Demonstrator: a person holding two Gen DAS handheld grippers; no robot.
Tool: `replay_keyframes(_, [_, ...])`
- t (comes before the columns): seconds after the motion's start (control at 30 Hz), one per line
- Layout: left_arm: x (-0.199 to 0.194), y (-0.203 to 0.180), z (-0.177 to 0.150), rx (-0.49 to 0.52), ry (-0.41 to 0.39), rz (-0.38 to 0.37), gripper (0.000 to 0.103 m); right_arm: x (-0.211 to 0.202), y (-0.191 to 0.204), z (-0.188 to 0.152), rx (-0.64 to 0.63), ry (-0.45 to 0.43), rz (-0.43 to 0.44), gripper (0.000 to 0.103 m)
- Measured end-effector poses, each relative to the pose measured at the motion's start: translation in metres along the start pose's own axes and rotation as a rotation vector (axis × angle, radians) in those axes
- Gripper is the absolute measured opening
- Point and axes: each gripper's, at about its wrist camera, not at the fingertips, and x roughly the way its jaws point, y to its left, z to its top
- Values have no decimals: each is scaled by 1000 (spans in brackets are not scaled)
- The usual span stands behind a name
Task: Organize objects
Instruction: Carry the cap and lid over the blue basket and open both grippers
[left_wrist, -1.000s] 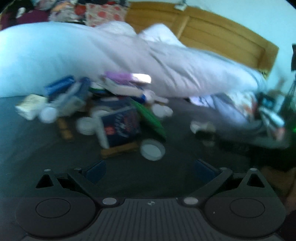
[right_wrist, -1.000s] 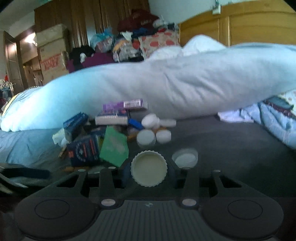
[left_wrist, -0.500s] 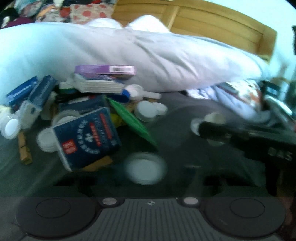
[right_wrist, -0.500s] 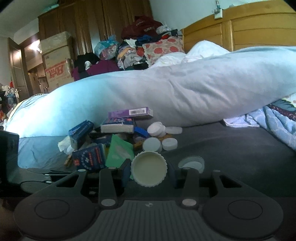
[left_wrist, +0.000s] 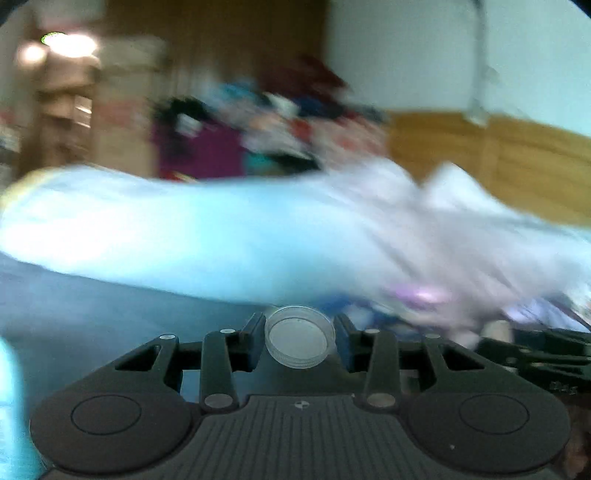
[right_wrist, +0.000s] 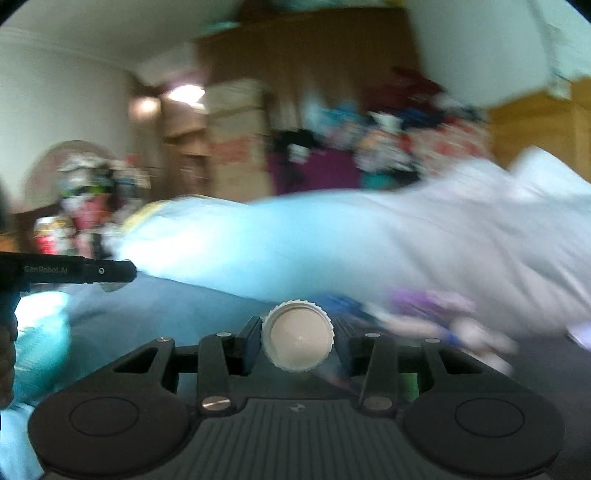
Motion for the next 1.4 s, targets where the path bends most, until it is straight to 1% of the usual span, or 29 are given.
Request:
replay_keyframes(0.07, [-39, 39, 8, -20, -39, 124, 41, 10, 35, 23, -32, -11, 94, 45])
replay_keyframes(0.13, [-73, 74, 12, -60, -71, 218, 41, 19, 76, 47, -63, -32, 185, 44])
replay_keyframes(0.2, [-106, 108, 16, -91, -91, 321, 41, 27, 114, 70, -87, -39, 271, 44])
replay_keyframes(0.27, [-135, 141, 17, -127, -102, 405, 41, 35, 155, 91, -106, -37, 356, 44])
replay_keyframes(0.37, [-165, 183, 17, -181, -100, 502, 41, 48, 209, 116, -116, -4, 450, 45])
replay_keyframes(0.47, [-184, 222, 16, -219, -65, 582, 41, 62, 264, 129, -160, 46, 500, 45])
replay_keyframes(0.5, [-189, 236, 14, -235, -36, 601, 41, 67, 281, 132, -173, 68, 515, 45])
replay_keyframes(0.53, [-191, 248, 12, -255, -8, 611, 41, 72, 295, 135, -181, 86, 526, 44])
replay_keyframes(0.7, [-204, 296, 0, -321, 58, 641, 41, 95, 368, 130, -201, 220, 571, 44])
replay_keyframes(0.8, [-205, 310, -8, -335, 87, 643, 41, 95, 399, 117, -211, 262, 574, 44])
replay_keyframes(0.87, [-202, 313, -15, -339, 103, 637, 41, 96, 412, 109, -219, 287, 579, 44])
replay_keyframes(1.0, [-195, 317, -29, -351, 125, 630, 41, 97, 429, 94, -238, 311, 577, 44])
replay_keyframes(1.1, [-193, 324, -35, -352, 134, 624, 41, 106, 434, 88, -243, 318, 573, 44])
replay_keyframes(1.4, [-188, 326, -40, -349, 140, 620, 41, 117, 432, 81, -239, 326, 571, 44])
